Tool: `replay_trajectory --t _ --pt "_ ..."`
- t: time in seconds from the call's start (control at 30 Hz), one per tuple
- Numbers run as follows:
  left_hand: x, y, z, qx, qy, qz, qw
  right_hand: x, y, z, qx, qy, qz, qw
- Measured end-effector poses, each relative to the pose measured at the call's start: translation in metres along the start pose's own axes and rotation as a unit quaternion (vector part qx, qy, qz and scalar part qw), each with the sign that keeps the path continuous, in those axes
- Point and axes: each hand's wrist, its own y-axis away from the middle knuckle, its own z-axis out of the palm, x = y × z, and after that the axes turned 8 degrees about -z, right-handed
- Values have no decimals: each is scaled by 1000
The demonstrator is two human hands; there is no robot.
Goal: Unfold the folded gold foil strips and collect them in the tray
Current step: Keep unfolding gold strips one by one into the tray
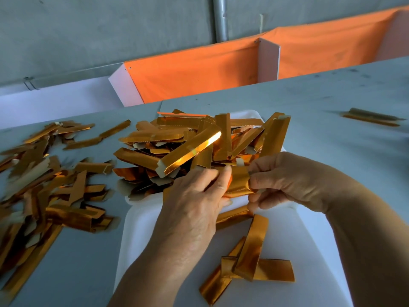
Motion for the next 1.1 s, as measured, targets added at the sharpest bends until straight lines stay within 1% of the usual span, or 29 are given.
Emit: replay_trajectory --t 0.07,0.13,0.27,0.4,0.57,0.7,0.8,0.9,0.97,1.1 --pt "0 -1 0 1 2 5 1000 -1 -1 2 16 32 -4 999" --pt "0 -1 0 5 6 10 1000 -1 0 3 23 26 -7 999" --pt "2 1 -4 0 52 1 999 -2 5 1 3 -66 -8 998" --pt "3 1 -5 10 86 17 996 -4 10 -4 -20 -152 -24 988" --pt "1 2 -3 31 119 9 992 -5 13 -5 -45 -196 -33 979" --pt "-1 2 0 46 157 -1 986 -4 9 -3 -32 -173 -13 984" --pt "1 2 1 49 160 -1 986 -5 5 -1 -1 -110 -7 994" --pt "0 2 2 51 156 -9 986 -4 2 3 34 -55 -24 998" --pt "0 2 2 62 155 -14 986 -4 1 6 48 -54 -32 997" --pt "3 1 2 101 172 -26 979 -5 1 6 59 -88 -46 993"
